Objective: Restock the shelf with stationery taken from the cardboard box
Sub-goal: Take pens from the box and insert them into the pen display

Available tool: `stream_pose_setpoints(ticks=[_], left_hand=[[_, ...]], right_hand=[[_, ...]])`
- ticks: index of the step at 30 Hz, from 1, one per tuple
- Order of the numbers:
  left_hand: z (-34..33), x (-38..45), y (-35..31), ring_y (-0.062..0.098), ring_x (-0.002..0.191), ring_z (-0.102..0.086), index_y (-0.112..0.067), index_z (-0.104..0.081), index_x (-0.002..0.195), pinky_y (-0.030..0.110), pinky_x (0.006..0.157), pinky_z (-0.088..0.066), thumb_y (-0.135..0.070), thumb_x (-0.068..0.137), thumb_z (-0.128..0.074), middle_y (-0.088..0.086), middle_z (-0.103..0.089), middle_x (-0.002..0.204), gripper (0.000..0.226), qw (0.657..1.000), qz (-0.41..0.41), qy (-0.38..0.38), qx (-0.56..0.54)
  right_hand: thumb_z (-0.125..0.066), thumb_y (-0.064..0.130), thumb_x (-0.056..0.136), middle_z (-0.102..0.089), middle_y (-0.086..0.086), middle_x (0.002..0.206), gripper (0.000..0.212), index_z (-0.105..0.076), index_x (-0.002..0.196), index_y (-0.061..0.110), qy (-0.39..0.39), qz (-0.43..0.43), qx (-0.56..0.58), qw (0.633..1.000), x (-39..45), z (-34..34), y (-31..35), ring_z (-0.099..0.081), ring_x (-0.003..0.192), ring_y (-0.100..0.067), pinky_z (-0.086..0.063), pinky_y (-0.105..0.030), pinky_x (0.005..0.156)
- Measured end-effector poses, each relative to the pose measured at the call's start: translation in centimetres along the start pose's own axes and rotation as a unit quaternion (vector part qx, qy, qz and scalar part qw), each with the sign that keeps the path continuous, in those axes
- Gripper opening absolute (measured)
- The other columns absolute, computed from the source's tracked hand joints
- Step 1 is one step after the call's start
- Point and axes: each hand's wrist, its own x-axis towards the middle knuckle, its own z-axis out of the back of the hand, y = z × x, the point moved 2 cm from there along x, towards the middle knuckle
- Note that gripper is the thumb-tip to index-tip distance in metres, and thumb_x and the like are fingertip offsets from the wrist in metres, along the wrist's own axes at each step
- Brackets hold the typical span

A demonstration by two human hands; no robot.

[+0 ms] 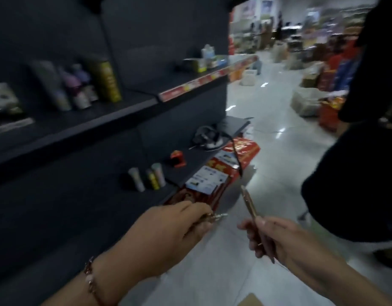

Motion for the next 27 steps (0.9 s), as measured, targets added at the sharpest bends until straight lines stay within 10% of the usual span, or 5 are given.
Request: stream_pose_setpoints(ticks=[9,15,27], left_hand=[[6.8,-15.3,15.3,-0.001,0.075,-0.057,-0.040,-0.055,0.129,0.025,0.062,-0.052,-0.059,0.096,-0.032,-0.022,-0.056,0.091,0.044,0.977,0.154,-0.131,0.071],[12.0,-21.4,28.2,-0.005,0.069,-0.053,-0.045,-0.051,0.130,0.012,0.058,-0.044,-0.061,0.095,-0.031,-0.024,-0.052,0.089,0.043,0.960,0.204,-0.157,0.109],[21.6,-29.2,50.5,0.003,0.097,-0.059,-0.048,-0.043,0.136,0.025,0.076,-0.052,-0.060,0.097,-0.034,-0.023,-0.056,0.121,0.043,0.935,0.293,-0.150,0.130]], right_hand=[[-0.063,0.017,0.081,-0.067,-0.010,0.084,0.021,-0.070,0.097,0.005,0.146,-0.051,0.133,0.979,9.2,-21.6,3.2,-0.068,0.083,-0.023,-0.053,-0.038,0.086],[-0.071,0.033,0.074,-0.053,0.002,0.071,0.025,-0.079,0.090,0.016,0.185,-0.067,0.138,0.971,18.2,-37.5,4.2,-0.046,0.059,-0.010,-0.046,-0.024,0.059],[-0.065,0.024,0.077,-0.068,0.006,0.072,0.016,-0.069,0.091,0.020,0.203,0.067,0.151,0.965,31.0,-62.1,10.3,-0.065,0.063,-0.004,-0.049,-0.015,0.051]])
